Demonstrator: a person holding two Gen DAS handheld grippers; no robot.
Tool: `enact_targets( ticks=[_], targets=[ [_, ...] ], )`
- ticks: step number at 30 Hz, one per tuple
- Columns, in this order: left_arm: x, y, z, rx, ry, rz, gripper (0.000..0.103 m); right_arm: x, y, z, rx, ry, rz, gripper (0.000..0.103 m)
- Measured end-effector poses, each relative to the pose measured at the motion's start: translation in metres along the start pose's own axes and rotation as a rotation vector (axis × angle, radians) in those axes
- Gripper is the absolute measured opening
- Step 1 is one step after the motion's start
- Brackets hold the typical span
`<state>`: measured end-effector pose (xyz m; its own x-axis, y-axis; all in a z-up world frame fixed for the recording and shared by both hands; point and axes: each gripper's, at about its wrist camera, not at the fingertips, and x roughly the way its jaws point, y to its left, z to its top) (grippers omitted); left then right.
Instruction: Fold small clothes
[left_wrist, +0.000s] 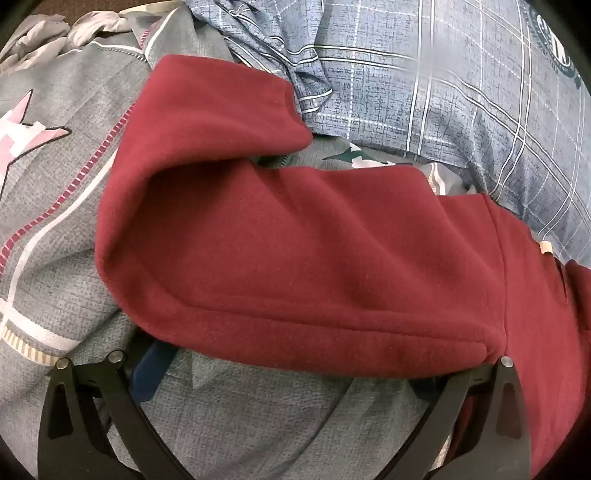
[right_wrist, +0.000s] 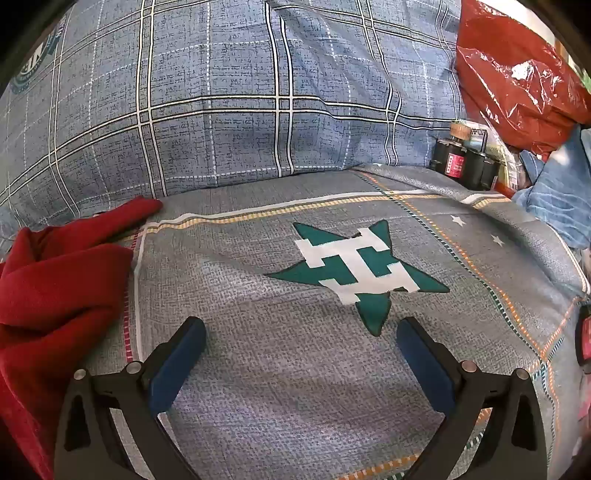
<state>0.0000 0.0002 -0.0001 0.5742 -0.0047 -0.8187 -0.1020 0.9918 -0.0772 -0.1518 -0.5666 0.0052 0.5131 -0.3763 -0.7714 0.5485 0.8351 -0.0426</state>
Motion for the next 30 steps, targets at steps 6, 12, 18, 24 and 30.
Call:
enact_targets(
  ticks=[6, 12, 18, 24, 30],
  targets=[
    [0.000, 0.004, 0.001, 0.001, 0.000, 0.001, 0.103, 0.000, 0.000, 0.000, 0.000, 0.000, 0.000, 0.103],
    [0.001, 0.003, 0.003, 0.007, 0.014, 0.002, 0.103, 0.000, 0.001, 0.000, -0.002, -0.001, -0.005, 0.103],
    [-0.019, -0.004, -0.001, 0.056, 0.091, -0.004, 0.103, -0.002, -0.003, 0.000, 0.005, 0.004, -0.006, 0.103],
    [-0.076, -0.023, -0.018, 0.121, -0.017, -0.044, 0.103, -0.034, 0.007, -0.011, -0.034, 0.105, 0.132, 0.102],
    [-0.109, -0.052, -0.028, 0.221, -0.069, -0.071, 0.103, -0.128, 0.030, -0.039, -0.096, 0.082, 0.192, 0.103]
  ],
)
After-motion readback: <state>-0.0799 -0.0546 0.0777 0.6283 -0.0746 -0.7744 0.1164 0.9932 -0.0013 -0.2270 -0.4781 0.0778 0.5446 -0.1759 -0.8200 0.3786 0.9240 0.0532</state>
